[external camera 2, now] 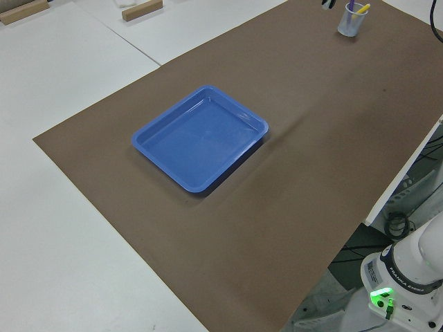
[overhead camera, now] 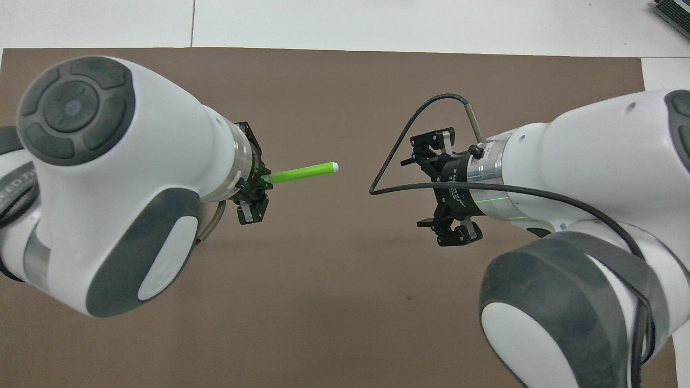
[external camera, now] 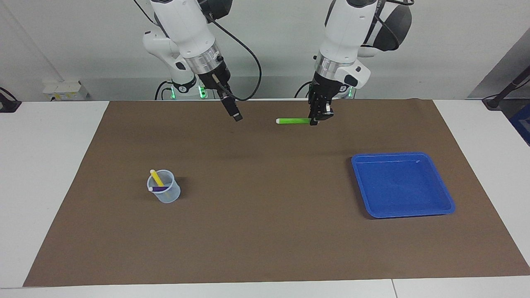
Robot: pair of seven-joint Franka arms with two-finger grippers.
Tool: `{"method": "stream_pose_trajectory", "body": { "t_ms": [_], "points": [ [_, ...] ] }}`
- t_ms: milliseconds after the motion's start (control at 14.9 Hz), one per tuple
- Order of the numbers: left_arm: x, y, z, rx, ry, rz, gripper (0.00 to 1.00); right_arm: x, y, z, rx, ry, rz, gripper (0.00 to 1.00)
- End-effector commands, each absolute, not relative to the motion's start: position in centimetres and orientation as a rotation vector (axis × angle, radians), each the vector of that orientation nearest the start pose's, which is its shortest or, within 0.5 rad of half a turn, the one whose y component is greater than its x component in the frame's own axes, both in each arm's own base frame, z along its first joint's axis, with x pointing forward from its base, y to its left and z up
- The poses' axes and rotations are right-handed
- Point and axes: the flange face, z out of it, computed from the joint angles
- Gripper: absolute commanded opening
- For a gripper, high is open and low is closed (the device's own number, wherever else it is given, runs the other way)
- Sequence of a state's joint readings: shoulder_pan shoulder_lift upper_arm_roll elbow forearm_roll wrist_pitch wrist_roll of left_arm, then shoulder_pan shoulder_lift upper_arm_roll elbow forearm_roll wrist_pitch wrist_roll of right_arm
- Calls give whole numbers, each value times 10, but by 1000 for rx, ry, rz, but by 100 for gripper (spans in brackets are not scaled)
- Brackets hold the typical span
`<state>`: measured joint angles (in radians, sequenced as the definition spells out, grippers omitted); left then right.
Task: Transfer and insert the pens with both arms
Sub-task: 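Hold the green pen with the left gripper while the right gripper approaches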
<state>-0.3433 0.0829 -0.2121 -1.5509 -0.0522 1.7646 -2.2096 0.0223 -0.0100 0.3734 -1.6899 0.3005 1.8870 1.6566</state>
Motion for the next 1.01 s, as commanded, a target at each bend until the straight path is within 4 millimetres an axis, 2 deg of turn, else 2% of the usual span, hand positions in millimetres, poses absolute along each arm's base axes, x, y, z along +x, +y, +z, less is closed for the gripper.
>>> {"method": "stream_pose_trajectory", "body": {
  "t_ms": [0, 336, 671, 738, 940],
  "points": [
    [493, -332, 607, 1952, 2235, -61, 0, 530, 254, 614, -2095, 1777, 209, 94],
    [475, -368, 612, 1921, 2189, -20, 0, 544, 253, 617, -1991, 1781, 157, 89],
    [476, -373, 614, 1900, 2181, -17, 0, 544, 258, 618, -1972, 1768, 158, 82],
    [475, -374, 614, 1892, 2182, -16, 0, 540, 267, 618, -1986, 1752, 165, 80],
    [477, -376, 616, 1869, 2166, -16, 0, 534, 272, 616, -2003, 1749, 171, 76]
  ]
}}
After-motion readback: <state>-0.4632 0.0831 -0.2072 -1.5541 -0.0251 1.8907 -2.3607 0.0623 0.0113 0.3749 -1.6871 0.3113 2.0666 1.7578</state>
